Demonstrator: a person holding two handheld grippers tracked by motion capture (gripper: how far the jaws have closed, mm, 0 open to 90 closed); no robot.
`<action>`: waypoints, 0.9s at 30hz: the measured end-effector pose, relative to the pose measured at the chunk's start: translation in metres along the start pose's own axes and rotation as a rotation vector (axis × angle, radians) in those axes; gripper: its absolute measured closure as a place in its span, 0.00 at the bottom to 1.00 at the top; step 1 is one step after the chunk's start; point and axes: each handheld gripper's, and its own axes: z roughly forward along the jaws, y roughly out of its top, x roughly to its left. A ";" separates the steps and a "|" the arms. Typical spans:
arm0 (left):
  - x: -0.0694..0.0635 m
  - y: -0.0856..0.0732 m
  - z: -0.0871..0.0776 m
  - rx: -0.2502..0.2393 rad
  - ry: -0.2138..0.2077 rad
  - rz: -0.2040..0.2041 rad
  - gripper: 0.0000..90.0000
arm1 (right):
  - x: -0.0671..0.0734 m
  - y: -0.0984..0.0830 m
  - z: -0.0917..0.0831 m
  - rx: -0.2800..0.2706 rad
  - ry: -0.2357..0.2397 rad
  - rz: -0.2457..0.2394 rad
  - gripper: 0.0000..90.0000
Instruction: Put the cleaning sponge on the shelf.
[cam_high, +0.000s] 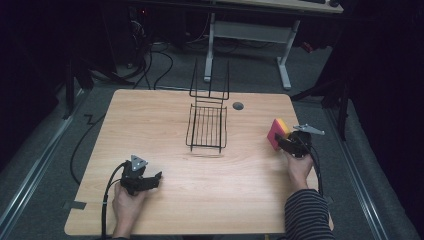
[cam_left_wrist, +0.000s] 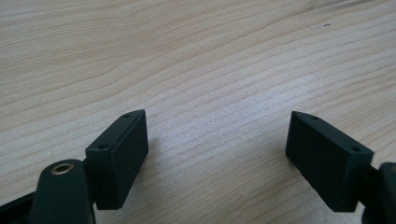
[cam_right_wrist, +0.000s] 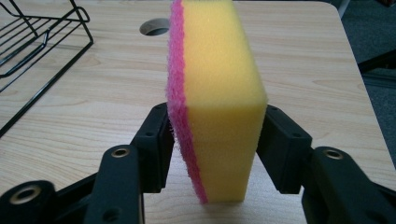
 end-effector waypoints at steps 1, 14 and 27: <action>0.000 0.000 0.000 0.000 0.000 0.000 0.24 | 0.000 0.000 0.000 0.003 -0.002 -0.003 0.58; 0.000 0.000 0.000 0.000 0.000 0.000 0.24 | 0.004 0.001 -0.004 -0.007 -0.003 -0.034 0.66; 0.000 0.000 0.000 0.000 -0.001 0.000 0.24 | 0.014 0.004 -0.017 -0.032 0.047 -0.052 0.67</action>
